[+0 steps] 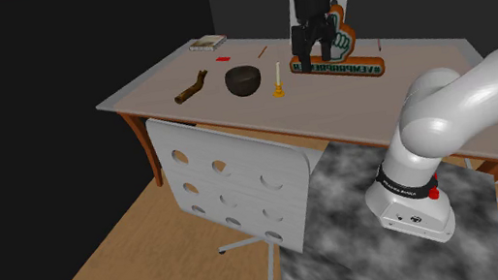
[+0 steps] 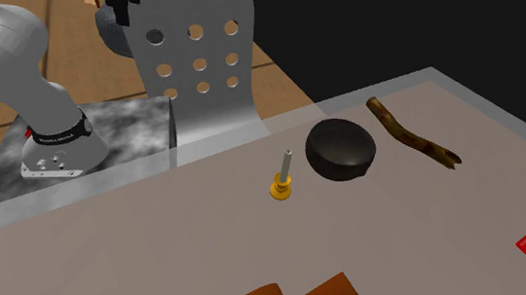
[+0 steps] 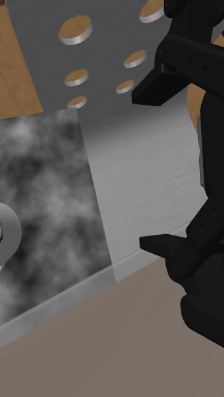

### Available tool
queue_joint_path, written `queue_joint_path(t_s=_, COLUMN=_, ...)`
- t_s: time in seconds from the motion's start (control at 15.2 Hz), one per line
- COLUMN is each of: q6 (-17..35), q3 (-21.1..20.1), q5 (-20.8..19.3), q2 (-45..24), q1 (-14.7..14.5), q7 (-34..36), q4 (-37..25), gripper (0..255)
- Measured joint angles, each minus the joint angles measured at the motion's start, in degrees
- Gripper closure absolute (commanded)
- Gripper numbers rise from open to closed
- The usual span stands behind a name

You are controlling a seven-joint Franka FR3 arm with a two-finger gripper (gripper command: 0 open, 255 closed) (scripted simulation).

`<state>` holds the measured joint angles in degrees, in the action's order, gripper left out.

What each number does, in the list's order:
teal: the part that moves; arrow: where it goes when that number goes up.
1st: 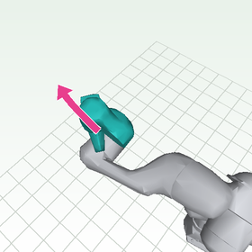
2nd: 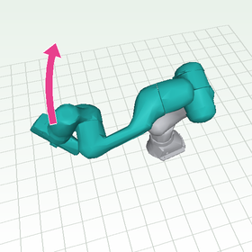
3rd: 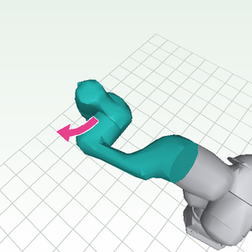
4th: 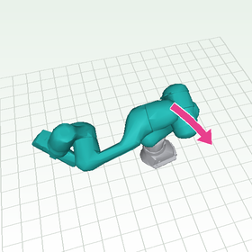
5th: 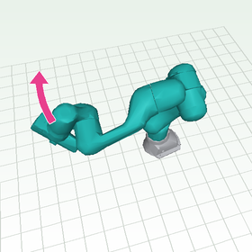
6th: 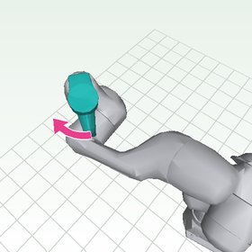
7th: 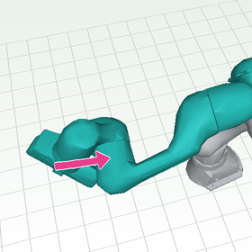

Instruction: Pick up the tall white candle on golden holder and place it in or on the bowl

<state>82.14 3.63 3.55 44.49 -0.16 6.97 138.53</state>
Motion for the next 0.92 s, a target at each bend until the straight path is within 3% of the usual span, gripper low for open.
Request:
queue_joint_path(t_s=0.26, q6=4.9, q3=0.8, q5=-1.5, q2=-0.4, q1=0.8, q7=-0.9, q4=2.4, gripper=0)
queue_joint_path(t_s=0.92, q6=30.9, q3=5.9, q5=-7.8, q2=-6.9, q1=5.1, q7=-4.6, q4=11.1, gripper=0)
